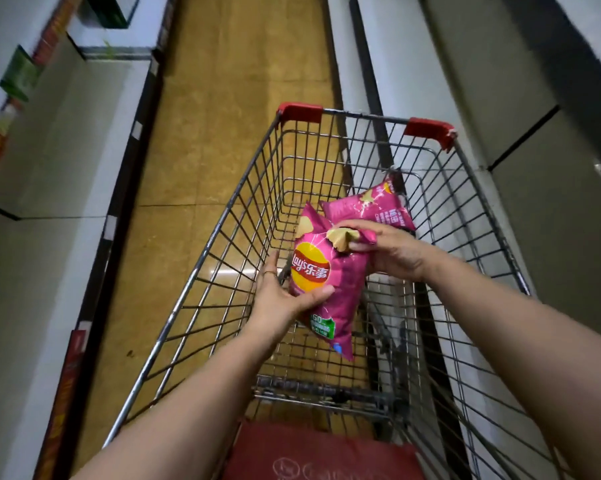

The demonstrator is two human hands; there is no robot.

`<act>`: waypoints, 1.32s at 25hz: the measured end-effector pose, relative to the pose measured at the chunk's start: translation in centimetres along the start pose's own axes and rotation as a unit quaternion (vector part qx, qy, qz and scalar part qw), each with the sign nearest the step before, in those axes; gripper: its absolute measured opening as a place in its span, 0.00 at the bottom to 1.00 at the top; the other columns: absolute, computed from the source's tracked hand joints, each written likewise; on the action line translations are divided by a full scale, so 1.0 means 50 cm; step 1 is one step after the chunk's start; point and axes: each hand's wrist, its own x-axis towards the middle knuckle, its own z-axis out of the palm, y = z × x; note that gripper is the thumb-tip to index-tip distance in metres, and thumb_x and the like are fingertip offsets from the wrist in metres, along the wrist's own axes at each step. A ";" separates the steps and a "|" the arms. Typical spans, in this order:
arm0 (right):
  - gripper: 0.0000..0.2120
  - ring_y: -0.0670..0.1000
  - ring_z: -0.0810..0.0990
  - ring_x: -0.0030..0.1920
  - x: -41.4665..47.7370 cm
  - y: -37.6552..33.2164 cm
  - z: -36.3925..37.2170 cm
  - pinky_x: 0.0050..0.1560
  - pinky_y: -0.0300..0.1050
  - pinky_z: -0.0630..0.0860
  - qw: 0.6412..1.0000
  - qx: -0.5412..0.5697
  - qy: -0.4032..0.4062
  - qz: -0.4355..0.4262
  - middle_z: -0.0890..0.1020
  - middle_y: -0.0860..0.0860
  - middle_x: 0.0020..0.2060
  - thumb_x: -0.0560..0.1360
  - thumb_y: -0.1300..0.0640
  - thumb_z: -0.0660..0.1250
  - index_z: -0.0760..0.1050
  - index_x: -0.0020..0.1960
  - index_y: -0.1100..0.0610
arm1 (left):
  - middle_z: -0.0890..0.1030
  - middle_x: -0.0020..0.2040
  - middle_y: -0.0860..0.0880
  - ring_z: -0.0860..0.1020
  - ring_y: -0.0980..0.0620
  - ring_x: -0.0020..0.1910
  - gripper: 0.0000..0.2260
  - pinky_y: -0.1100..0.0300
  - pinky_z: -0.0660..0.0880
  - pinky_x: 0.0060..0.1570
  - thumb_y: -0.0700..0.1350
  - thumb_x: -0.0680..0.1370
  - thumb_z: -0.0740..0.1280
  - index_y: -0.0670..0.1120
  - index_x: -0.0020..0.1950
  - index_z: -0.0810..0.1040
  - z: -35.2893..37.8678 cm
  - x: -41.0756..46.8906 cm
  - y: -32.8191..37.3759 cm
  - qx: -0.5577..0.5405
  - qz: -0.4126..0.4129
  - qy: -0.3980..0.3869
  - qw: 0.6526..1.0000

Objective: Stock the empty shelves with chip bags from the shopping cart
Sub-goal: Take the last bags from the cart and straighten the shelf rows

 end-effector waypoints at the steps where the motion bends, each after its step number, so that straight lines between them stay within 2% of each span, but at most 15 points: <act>1: 0.26 0.52 0.80 0.51 -0.011 -0.007 -0.010 0.49 0.51 0.77 1.000 0.021 -0.017 -0.005 0.84 0.48 0.48 0.52 0.47 0.82 0.82 0.50 0.45 | 0.66 0.72 0.48 0.74 0.52 0.63 0.64 0.49 0.73 0.63 0.57 0.49 0.82 0.54 0.77 0.49 0.001 -0.005 0.012 -0.014 0.013 -0.046 0.999; 3: 0.27 0.50 0.81 0.50 -0.024 -0.013 -0.027 0.50 0.50 0.76 0.998 0.053 -0.029 -0.021 0.85 0.47 0.44 0.46 0.46 0.83 0.84 0.45 0.45 | 0.75 0.61 0.52 0.80 0.61 0.49 0.68 0.60 0.79 0.48 0.61 0.41 0.81 0.53 0.76 0.52 0.001 -0.010 0.033 -0.047 0.027 -0.116 0.992; 5: 0.27 0.50 0.82 0.48 -0.026 -0.008 -0.034 0.52 0.51 0.76 0.995 0.089 -0.023 -0.025 0.85 0.47 0.42 0.44 0.47 0.83 0.84 0.43 0.46 | 0.79 0.52 0.53 0.82 0.60 0.42 0.65 0.65 0.79 0.38 0.64 0.37 0.79 0.50 0.71 0.60 -0.008 -0.010 0.037 -0.086 0.012 -0.161 0.983; 7: 0.28 0.49 0.83 0.46 -0.025 0.005 -0.032 0.53 0.51 0.75 0.992 0.121 -0.029 -0.024 0.85 0.47 0.41 0.42 0.47 0.84 0.84 0.41 0.46 | 0.83 0.47 0.51 0.84 0.56 0.41 0.60 0.63 0.79 0.37 0.63 0.37 0.80 0.46 0.66 0.67 -0.015 -0.007 0.037 -0.095 -0.031 -0.188 0.977; 10: 0.28 0.48 0.84 0.46 -0.011 0.032 -0.022 0.52 0.48 0.79 0.988 0.137 -0.063 -0.029 0.85 0.48 0.42 0.44 0.46 0.83 0.84 0.43 0.46 | 0.86 0.42 0.53 0.84 0.54 0.41 0.46 0.61 0.80 0.38 0.61 0.42 0.81 0.49 0.57 0.73 -0.013 -0.008 0.031 -0.054 -0.066 -0.212 0.974; 12: 0.29 0.51 0.82 0.50 0.016 0.047 -0.029 0.56 0.53 0.76 0.988 0.146 -0.052 -0.021 0.84 0.50 0.45 0.47 0.46 0.83 0.84 0.47 0.48 | 0.86 0.42 0.52 0.84 0.52 0.42 0.34 0.59 0.80 0.40 0.55 0.55 0.81 0.49 0.56 0.74 -0.004 -0.007 0.024 -0.064 -0.071 -0.166 0.981; 14: 0.31 0.53 0.79 0.52 0.048 0.055 -0.044 0.56 0.54 0.75 0.991 0.132 -0.004 -0.031 0.82 0.52 0.49 0.51 0.45 0.81 0.81 0.53 0.49 | 0.86 0.45 0.49 0.84 0.49 0.43 0.28 0.55 0.81 0.43 0.50 0.60 0.77 0.47 0.57 0.75 0.003 -0.001 0.014 -0.096 -0.074 -0.091 0.988; 16: 0.30 0.56 0.78 0.55 0.080 0.058 -0.060 0.52 0.49 0.77 0.991 0.069 0.114 -0.025 0.80 0.54 0.54 0.61 0.48 0.78 0.75 0.60 0.53 | 0.85 0.48 0.47 0.84 0.47 0.45 0.24 0.54 0.81 0.43 0.49 0.63 0.75 0.48 0.57 0.75 0.008 0.006 0.008 -0.126 -0.086 -0.033 0.988; 17: 0.27 0.57 0.77 0.58 0.098 0.062 -0.070 0.52 0.47 0.76 0.983 -0.004 0.181 -0.017 0.78 0.56 0.57 0.68 0.51 0.74 0.72 0.64 0.56 | 0.84 0.49 0.46 0.83 0.47 0.45 0.21 0.55 0.81 0.41 0.48 0.65 0.75 0.49 0.56 0.75 0.009 0.012 0.005 -0.137 -0.088 -0.013 0.987; 20: 0.30 0.56 0.72 0.65 0.146 0.084 -0.116 0.65 0.51 0.70 0.908 -0.300 0.291 0.017 0.72 0.57 0.65 0.73 0.57 0.70 0.63 0.71 0.58 | 0.83 0.49 0.47 0.82 0.50 0.44 0.17 0.59 0.80 0.39 0.45 0.68 0.75 0.50 0.54 0.75 0.020 0.026 -0.003 -0.143 -0.079 0.007 0.987; 22: 0.38 0.58 0.63 0.71 0.172 0.092 -0.143 0.72 0.57 0.60 0.837 -0.460 0.292 0.054 0.64 0.56 0.71 0.71 0.54 0.72 0.56 0.75 0.55 | 0.83 0.50 0.48 0.82 0.49 0.46 0.16 0.57 0.80 0.44 0.45 0.67 0.76 0.51 0.51 0.75 0.031 0.032 -0.012 -0.117 -0.077 0.011 0.990; 25: 0.47 0.59 0.46 0.76 0.212 0.095 -0.163 0.74 0.60 0.44 0.746 -0.608 0.251 0.105 0.44 0.53 0.77 0.71 0.53 0.72 0.42 0.77 0.49 | 0.83 0.51 0.47 0.82 0.47 0.49 0.16 0.51 0.79 0.52 0.47 0.66 0.76 0.52 0.49 0.75 0.034 0.040 -0.034 -0.102 -0.090 0.019 0.991; 27: 0.52 0.59 0.40 0.76 0.236 0.100 -0.166 0.74 0.61 0.42 0.693 -0.668 0.229 0.144 0.37 0.54 0.76 0.71 0.55 0.72 0.34 0.75 0.46 | 0.83 0.51 0.46 0.82 0.46 0.49 0.14 0.49 0.78 0.54 0.46 0.66 0.76 0.52 0.48 0.75 0.027 0.045 -0.050 -0.103 -0.094 0.029 0.990; 30: 0.58 0.60 0.45 0.76 0.250 0.108 -0.159 0.72 0.61 0.51 0.604 -0.744 0.209 0.196 0.39 0.59 0.75 0.67 0.51 0.75 0.29 0.74 0.48 | 0.83 0.51 0.47 0.82 0.46 0.49 0.16 0.48 0.78 0.54 0.48 0.66 0.76 0.52 0.49 0.75 0.015 0.049 -0.070 -0.102 -0.109 0.039 0.988; 33: 0.59 0.59 0.58 0.72 0.246 0.120 -0.143 0.69 0.56 0.60 0.517 -0.810 0.201 0.189 0.56 0.62 0.73 0.66 0.47 0.75 0.29 0.75 0.53 | 0.83 0.52 0.47 0.82 0.46 0.49 0.21 0.48 0.78 0.53 0.49 0.65 0.77 0.51 0.54 0.75 0.009 0.051 -0.081 -0.108 -0.119 0.042 0.986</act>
